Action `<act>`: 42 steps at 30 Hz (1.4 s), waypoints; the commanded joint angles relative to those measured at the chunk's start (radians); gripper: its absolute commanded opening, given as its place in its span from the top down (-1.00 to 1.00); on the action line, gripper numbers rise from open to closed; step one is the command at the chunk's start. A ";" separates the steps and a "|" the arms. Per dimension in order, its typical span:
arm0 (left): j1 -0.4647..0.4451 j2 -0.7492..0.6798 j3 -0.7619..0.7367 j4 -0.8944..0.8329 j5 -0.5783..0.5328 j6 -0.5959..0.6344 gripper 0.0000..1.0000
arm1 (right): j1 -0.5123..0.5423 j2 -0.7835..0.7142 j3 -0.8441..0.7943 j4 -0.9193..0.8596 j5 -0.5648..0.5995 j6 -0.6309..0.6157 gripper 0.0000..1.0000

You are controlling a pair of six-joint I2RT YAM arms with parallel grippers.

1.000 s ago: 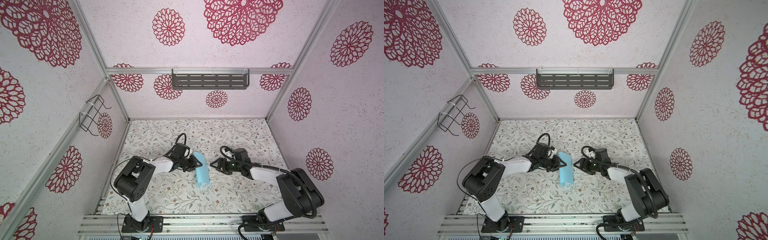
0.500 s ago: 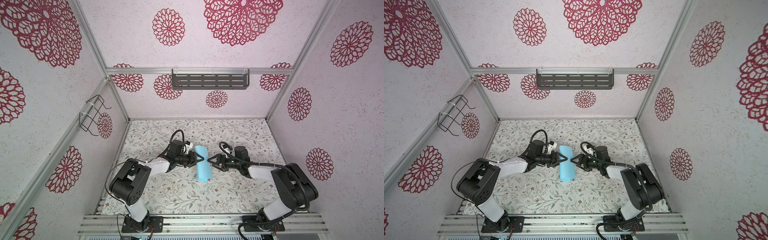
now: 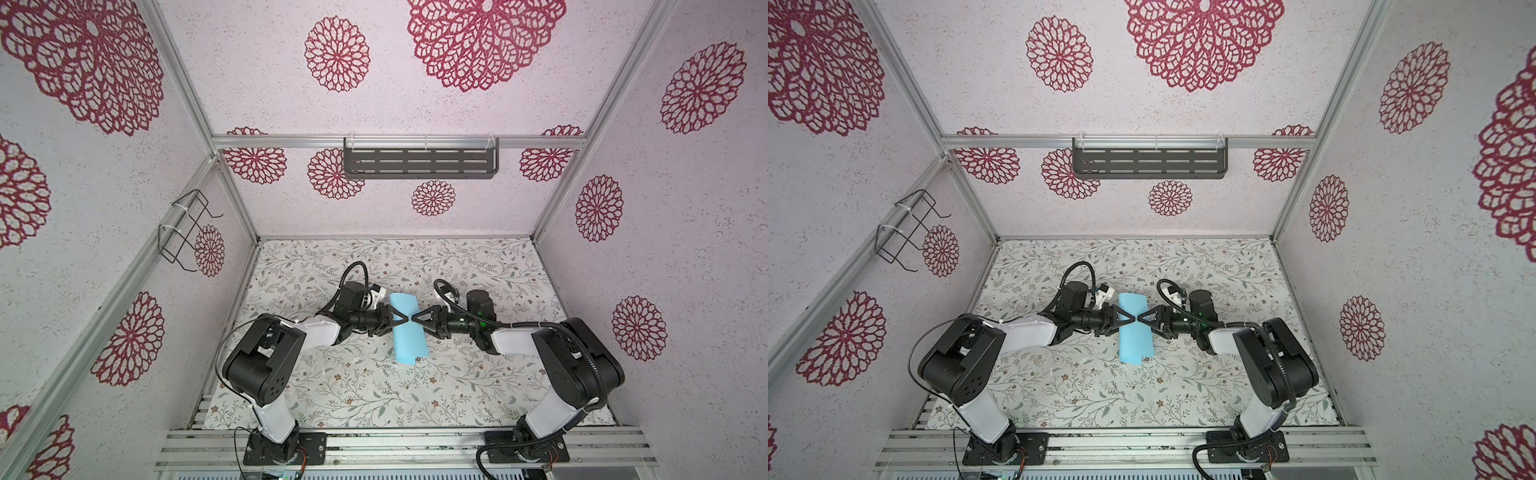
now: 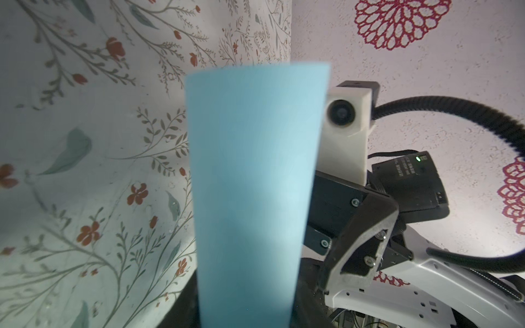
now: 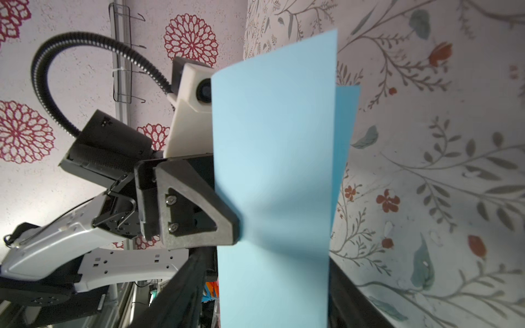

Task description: Fold a paper plane with a square sheet of paper (pick it up from the middle)

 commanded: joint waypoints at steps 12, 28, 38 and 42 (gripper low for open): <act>0.011 0.053 0.022 -0.087 -0.030 0.058 0.17 | -0.007 -0.003 0.051 -0.159 0.036 -0.103 0.82; 0.028 -0.103 -0.055 -0.317 -0.335 0.105 -0.77 | 0.136 -0.024 0.034 -0.237 0.379 -0.047 0.93; 0.022 -0.130 -0.077 -0.380 -0.345 0.147 -0.78 | 0.230 0.033 0.071 -0.209 0.508 0.051 0.89; 0.002 -0.090 -0.040 -0.432 -0.346 0.178 -0.64 | 0.250 0.070 0.109 -0.228 0.515 0.066 0.86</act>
